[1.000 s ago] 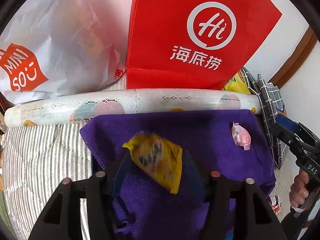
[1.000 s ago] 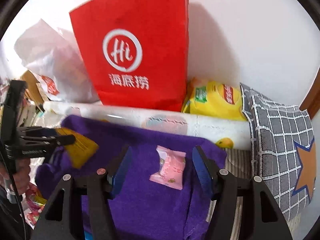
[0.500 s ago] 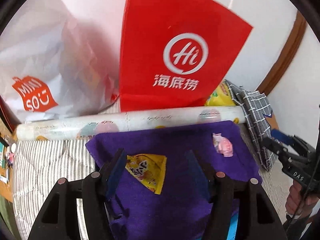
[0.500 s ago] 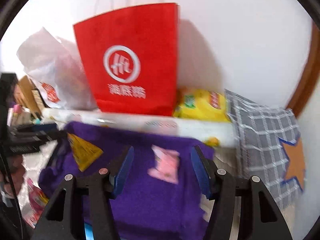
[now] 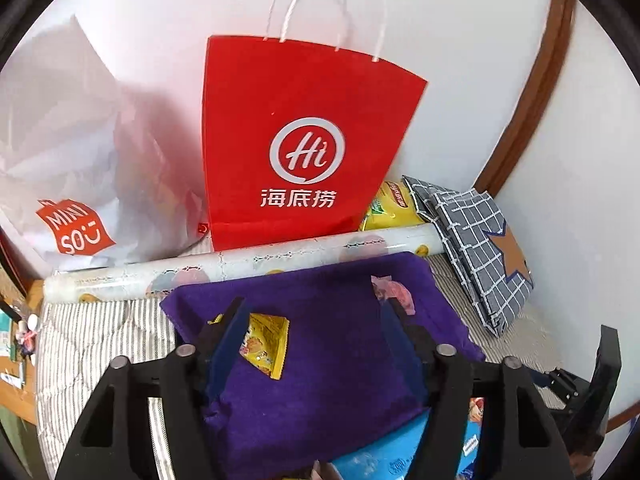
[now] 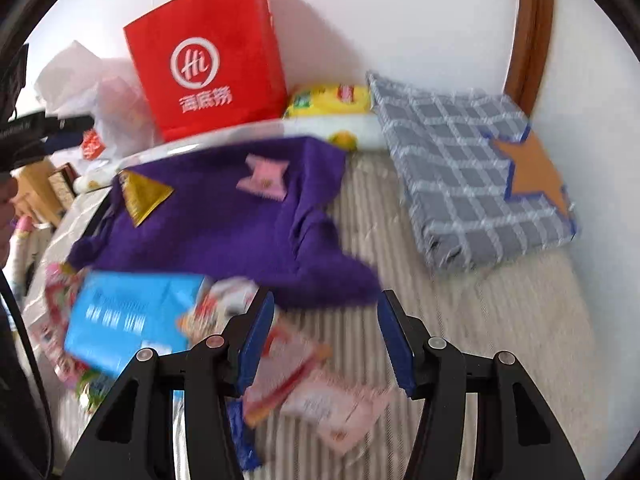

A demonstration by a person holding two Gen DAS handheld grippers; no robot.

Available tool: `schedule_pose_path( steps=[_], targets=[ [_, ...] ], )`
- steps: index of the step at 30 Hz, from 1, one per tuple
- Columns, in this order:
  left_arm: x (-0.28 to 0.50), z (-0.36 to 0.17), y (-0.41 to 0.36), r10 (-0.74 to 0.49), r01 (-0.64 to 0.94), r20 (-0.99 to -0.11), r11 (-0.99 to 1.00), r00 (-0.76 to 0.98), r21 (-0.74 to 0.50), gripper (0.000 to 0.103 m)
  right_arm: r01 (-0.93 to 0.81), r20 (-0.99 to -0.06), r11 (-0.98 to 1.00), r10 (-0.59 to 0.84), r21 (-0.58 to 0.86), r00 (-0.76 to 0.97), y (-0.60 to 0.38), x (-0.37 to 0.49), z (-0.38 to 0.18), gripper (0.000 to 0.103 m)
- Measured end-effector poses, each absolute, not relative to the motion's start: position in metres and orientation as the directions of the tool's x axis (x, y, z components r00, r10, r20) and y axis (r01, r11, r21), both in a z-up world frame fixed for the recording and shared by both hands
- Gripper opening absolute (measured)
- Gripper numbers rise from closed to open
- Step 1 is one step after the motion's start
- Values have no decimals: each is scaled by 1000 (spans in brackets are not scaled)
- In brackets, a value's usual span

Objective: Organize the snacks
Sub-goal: 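Grasp the panda-print snack bag with the right gripper while the left gripper returns to the pile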

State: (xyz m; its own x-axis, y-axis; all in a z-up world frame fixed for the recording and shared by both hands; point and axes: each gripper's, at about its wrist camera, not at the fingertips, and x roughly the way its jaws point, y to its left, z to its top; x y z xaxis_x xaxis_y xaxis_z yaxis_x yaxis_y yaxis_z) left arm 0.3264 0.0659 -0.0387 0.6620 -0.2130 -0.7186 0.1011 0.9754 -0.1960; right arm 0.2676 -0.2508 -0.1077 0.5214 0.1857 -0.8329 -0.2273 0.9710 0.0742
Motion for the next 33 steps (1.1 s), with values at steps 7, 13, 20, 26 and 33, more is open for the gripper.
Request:
schedule_pose_path(
  steps=[7,13,20,26,33],
  targets=[
    [296,-31,65,-198,87,-723,978,661,-188,69,-278,-813,959,200,50,547,-243,252,-111,55],
    [267,-40,87,-163,31,-738,981,655,-189,70,-316,-777,940,293,128,557,-254,242,-102,54],
    [230,-64,114,-116,-34,-775,984,621,-174,70,-400,-780,904,358,152,513,-231,249,-120,54],
    [192,-70,134,-7,-80,-785,994,619,-72,70,-449,-809,888,336,101,483,-220,259,-138,57],
    [181,-86,138,-47,-104,-798,985,601,-137,70,-414,-822,903,321,115,471,-220,267,-150,46]
  ],
)
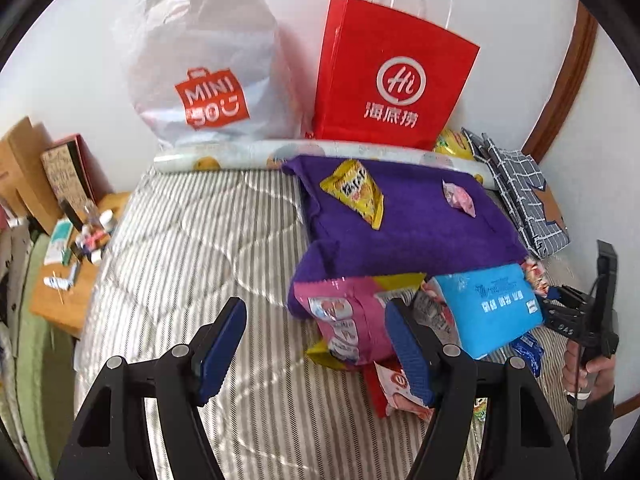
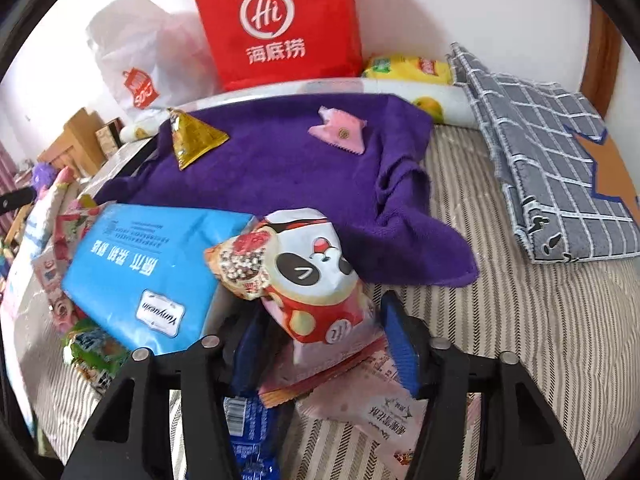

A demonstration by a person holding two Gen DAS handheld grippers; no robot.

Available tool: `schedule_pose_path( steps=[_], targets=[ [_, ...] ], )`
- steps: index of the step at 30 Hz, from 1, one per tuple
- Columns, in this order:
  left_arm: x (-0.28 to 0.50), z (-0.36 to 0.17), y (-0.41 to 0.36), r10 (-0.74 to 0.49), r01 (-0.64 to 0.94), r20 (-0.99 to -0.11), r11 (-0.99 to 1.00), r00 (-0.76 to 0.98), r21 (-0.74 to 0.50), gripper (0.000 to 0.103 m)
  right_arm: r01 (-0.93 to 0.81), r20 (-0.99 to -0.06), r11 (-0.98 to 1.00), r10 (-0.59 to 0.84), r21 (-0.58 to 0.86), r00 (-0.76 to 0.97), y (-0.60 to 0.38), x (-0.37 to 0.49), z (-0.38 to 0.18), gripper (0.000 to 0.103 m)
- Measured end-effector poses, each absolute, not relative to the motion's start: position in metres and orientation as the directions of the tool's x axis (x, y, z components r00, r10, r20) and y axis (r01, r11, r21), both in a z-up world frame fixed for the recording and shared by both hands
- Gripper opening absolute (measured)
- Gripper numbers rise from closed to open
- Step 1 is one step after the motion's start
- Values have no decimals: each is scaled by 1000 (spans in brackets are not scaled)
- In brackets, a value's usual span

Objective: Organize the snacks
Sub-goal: 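Grasp the panda-print snack bag with the right gripper while the left gripper returns to the pile, then grasp the pink snack bag with the left gripper while the right gripper lifts the panda bag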

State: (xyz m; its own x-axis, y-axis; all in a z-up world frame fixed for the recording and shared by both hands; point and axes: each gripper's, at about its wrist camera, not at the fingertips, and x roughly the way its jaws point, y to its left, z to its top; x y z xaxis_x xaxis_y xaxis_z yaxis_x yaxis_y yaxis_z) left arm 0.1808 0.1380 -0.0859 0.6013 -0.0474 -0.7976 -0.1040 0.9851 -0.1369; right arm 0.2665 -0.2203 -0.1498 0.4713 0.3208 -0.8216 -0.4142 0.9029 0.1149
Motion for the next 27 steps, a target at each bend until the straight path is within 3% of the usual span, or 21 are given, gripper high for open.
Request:
schedule_pose_path(
  steps=[2,14,21,24,27],
  targets=[
    [180,-93,133,-61,-96,-803,985,593,-146,70,-405,-799,906,333,124,501,-223,258,-141,35],
    [205,-145,102,-90,-79,-840,985,535,-156,70,-338,-706,933,321,122,631,-241,185,-92,35],
    [219,-162,94,-54,-116,-847,984,528,-135,69,-278,-714,954,271,112,645,-254,148,-95,35],
    [216,-164,93,-67,-95,-842,986,535,-139,60,-252,-725,961,253,113,640,-258,140,-101,35],
    [208,-156,99,-84,-93,-829,982,553,-162,58,-223,-736,966,244,130,632,-261,135,-106,35]
  ],
)
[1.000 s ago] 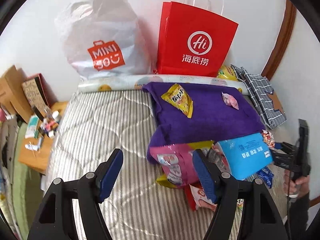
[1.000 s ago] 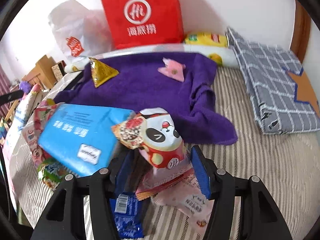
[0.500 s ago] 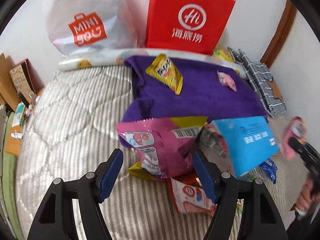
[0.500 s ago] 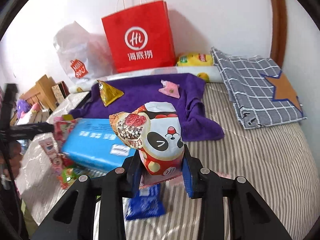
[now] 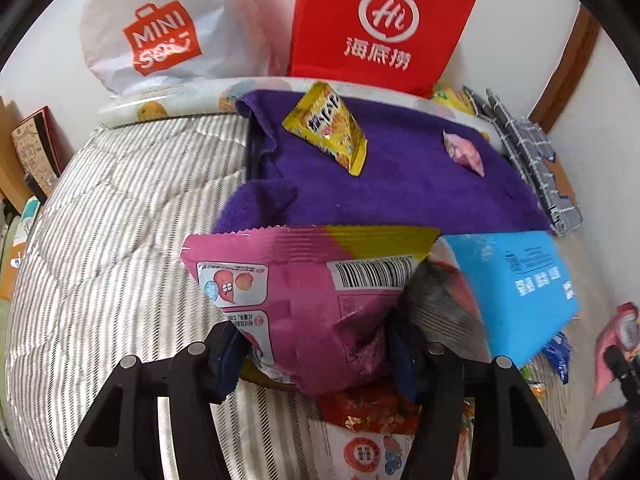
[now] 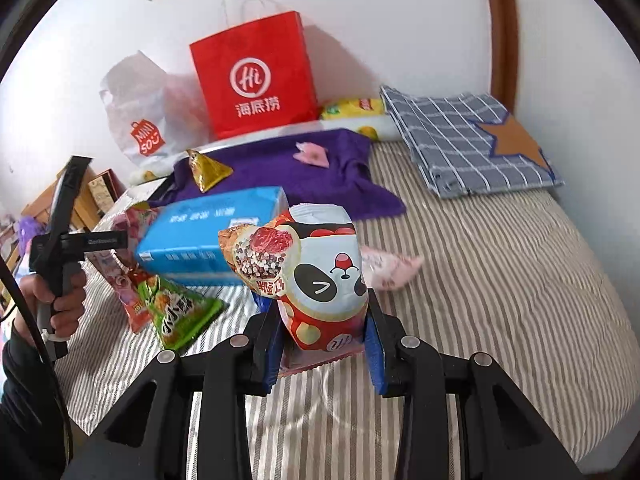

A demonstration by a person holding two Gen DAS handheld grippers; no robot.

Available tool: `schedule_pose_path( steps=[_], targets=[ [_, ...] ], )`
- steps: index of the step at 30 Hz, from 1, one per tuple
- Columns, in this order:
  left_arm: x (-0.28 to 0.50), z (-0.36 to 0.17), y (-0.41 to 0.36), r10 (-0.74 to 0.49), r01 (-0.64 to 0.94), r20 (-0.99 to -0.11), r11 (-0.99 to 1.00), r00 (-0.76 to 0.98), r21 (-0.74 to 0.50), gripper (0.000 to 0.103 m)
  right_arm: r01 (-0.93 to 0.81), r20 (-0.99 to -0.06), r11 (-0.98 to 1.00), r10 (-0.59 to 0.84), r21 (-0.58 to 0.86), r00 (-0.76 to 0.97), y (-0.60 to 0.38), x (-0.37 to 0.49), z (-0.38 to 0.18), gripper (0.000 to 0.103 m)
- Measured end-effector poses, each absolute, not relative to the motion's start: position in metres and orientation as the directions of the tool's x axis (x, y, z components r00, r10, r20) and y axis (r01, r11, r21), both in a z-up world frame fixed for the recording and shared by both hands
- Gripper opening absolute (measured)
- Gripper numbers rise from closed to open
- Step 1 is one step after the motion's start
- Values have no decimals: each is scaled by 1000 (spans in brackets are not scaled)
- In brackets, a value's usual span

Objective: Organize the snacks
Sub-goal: 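Grasp the pink snack bag with the left gripper while the right gripper lifts the panda bag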

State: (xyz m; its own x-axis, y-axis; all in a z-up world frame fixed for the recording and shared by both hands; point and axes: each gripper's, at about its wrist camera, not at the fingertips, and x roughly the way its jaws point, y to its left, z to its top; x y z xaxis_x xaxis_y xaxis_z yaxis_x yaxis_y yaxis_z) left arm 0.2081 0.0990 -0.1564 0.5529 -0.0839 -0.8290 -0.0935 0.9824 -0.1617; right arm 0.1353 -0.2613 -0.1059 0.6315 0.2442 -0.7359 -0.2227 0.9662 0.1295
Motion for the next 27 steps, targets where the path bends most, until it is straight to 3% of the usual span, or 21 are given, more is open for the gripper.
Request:
schedule_pose_path(
  steps=[16,27],
  targets=[
    [137,-101,123,-89,-82,-743,978,663,-191,58,-174,-733,974,225,146,642,-242,105,-108,35],
    [95,-82,96,-162,-2,-713,975,683,-224,58,-177,-667,971,238,160,706,-238,73,-80,35]
  ],
)
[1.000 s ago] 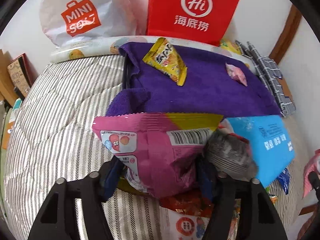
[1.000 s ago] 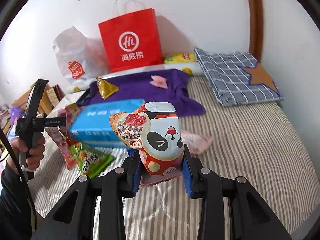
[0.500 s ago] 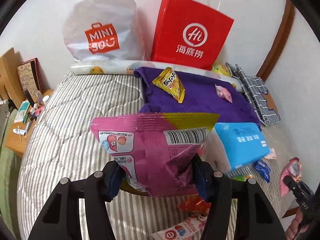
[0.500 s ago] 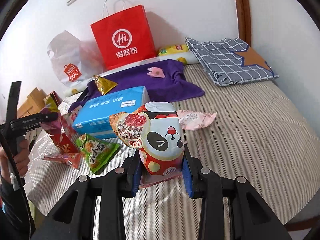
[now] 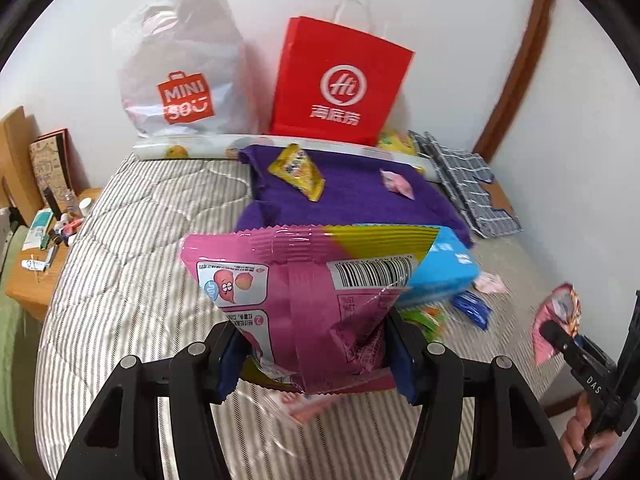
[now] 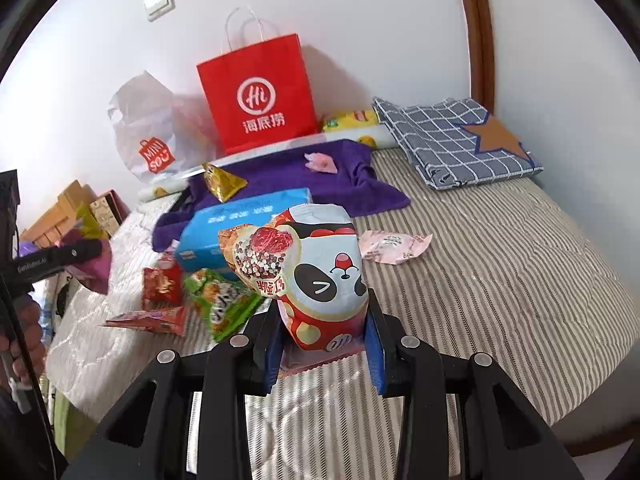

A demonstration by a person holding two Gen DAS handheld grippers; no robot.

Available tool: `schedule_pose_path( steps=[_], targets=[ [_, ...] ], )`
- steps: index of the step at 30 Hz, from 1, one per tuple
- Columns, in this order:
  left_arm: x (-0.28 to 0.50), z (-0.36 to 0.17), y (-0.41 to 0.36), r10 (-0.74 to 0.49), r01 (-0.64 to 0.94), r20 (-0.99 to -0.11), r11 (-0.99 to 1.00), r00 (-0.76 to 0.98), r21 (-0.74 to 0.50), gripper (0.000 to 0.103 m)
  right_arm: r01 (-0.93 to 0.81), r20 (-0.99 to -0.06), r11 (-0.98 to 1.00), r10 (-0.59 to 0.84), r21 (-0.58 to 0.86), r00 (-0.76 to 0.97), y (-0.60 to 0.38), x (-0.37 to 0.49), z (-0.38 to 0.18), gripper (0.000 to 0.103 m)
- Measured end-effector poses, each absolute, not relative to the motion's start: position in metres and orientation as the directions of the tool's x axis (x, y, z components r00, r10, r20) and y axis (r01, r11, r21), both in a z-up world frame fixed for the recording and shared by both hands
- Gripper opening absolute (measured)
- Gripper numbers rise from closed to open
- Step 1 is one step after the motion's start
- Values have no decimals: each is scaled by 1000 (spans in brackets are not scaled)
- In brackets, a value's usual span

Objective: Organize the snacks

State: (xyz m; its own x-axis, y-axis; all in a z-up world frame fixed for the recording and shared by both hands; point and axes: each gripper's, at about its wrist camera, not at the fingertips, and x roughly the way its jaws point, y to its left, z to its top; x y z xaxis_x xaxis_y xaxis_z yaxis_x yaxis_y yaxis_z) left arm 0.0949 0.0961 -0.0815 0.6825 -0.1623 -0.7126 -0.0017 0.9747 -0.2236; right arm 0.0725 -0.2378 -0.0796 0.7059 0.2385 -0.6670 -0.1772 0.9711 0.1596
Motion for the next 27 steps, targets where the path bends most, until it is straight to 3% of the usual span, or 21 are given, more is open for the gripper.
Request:
schedule_pose_path(
  steps=[27],
  targets=[
    [60,-54,66,-237,86,-656,964,717,-253,58,-187,-598,974,227,129,769,-222,37,-45,35]
  ],
)
